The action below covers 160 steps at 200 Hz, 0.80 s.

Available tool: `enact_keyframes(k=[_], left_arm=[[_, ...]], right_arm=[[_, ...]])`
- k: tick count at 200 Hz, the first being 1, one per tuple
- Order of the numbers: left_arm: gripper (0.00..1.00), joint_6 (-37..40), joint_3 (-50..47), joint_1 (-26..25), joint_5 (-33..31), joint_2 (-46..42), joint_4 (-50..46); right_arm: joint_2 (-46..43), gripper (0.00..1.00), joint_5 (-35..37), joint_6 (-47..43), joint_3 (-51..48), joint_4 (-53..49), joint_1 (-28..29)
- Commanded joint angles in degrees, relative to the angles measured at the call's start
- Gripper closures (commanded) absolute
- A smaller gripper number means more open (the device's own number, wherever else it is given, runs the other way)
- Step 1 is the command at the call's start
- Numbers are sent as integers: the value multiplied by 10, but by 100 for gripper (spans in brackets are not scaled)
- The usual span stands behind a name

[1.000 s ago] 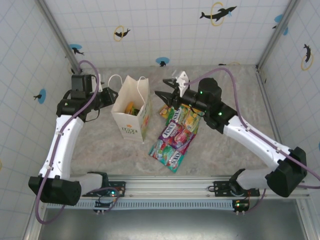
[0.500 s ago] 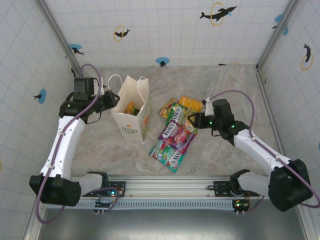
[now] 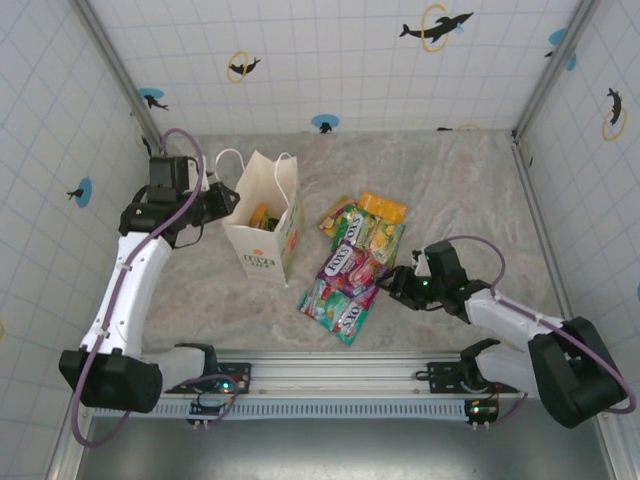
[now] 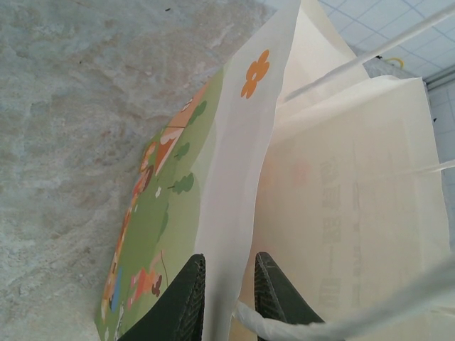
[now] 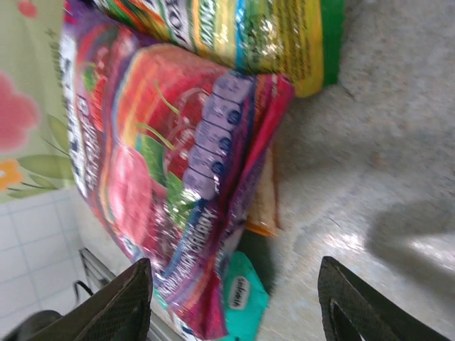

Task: Place the snacks into the paper bag

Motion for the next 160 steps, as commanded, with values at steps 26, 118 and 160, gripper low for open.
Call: enact_keyframes(k=[26, 118, 160], left_arm=[[76, -5, -2, 2, 5, -8, 3], [77, -3, -6, 2, 14, -4, 6], [78, -2, -6, 2, 16, -3, 6]], right_arm=[[40, 39, -2, 59, -4, 136, 16], [112, 57, 13, 84, -15, 224, 14], [128, 75, 6, 80, -14, 243, 13]])
